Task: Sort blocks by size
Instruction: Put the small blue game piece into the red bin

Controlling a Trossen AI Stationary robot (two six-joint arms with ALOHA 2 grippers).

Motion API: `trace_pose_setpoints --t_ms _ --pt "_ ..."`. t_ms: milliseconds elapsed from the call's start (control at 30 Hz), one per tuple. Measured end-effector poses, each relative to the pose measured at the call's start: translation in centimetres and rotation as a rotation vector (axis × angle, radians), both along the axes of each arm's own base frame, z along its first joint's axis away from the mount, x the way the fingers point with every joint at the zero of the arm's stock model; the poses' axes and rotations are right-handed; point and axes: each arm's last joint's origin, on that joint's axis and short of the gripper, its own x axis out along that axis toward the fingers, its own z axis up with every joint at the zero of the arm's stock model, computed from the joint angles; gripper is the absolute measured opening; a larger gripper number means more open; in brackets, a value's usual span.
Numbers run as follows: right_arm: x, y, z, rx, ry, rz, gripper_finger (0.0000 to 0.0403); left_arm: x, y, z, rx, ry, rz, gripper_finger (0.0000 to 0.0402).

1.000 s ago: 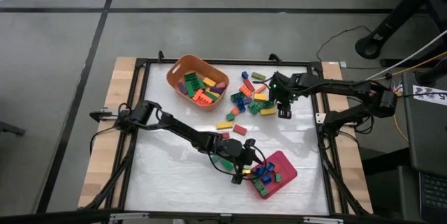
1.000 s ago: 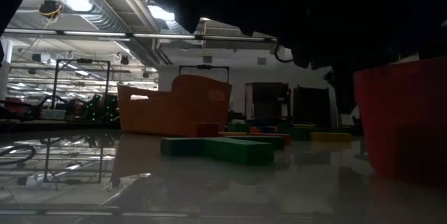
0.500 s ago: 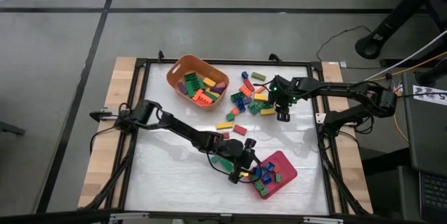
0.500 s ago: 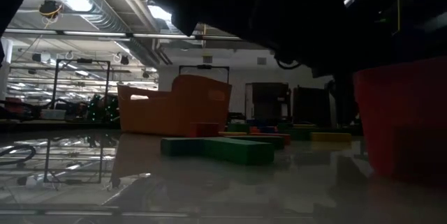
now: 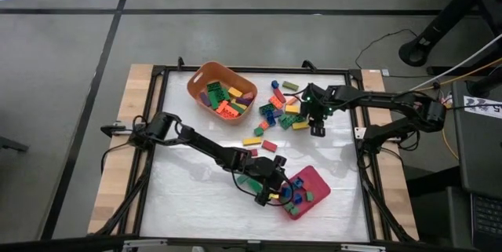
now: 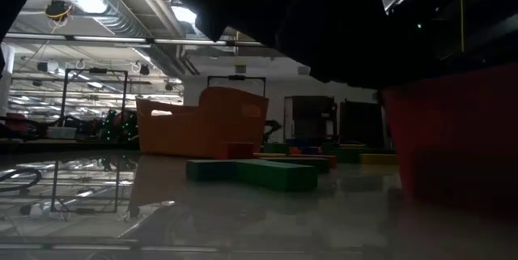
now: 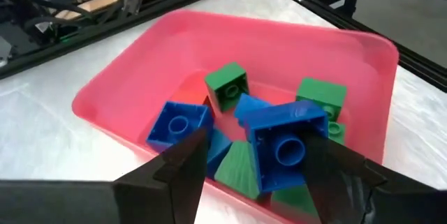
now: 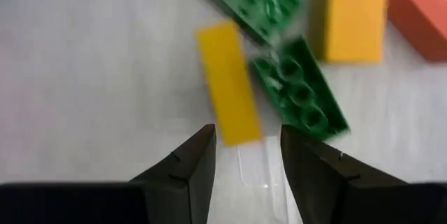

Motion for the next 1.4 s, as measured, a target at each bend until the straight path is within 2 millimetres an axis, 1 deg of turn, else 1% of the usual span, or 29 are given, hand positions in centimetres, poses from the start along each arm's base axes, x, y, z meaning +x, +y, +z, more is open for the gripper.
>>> trace_pose_setpoints --t_ms 100,167,300,433,600,667,900,1033,1200,1333,1400 --pt "0.9 1.2 1.7 0.022 -0.066 0.038 0.016 0.1 0.0 0.2 -0.005 -0.025 0.001 0.0205" --pt "1.4 2.3 2.8 0.043 -0.114 0.043 0.016 0.1 0.1 0.2 0.009 -0.038 -0.006 0.0205" --pt "2.0 5.5 4.7 0.082 -0.212 0.074 0.016 0.3 0.1 0.6 0.006 -0.077 -0.009 0.0205" --pt "2.4 9.1 5.8 0.114 -0.304 0.066 0.016 0.4 0.2 0.8 -0.004 -0.104 -0.004 0.0205" --pt "2.8 13.5 6.1 0.05 -0.38 0.03 0.016 0.6 0.5 0.9 -0.039 -0.1 0.02 0.0205" --pt "2.5 15.1 6.0 0.02 -0.391 0.022 0.016 0.6 0.6 0.9 -0.063 -0.088 0.033 0.0205" --pt "1.1 19.2 6.3 0.021 -0.458 -0.012 0.016 0.6 0.6 0.9 -0.104 -0.075 0.053 0.0205" --pt "0.6 21.1 6.8 0.048 -0.543 -0.005 0.016 0.6 0.6 0.9 -0.103 -0.075 0.052 0.0205" --pt "0.4 23.0 7.2 0.039 -0.651 0.002 0.016 0.6 0.6 0.9 -0.105 -0.075 0.053 0.0205" --pt "0.7 24.2 6.4 0.01 -0.666 0.011 0.016 0.6 0.6 0.9 -0.127 -0.077 0.063 0.0205" --pt "1.0 24.6 5.6 -0.015 -0.647 0.016 0.016 0.6 0.6 1.0 -0.142 -0.08 0.068 0.0205"
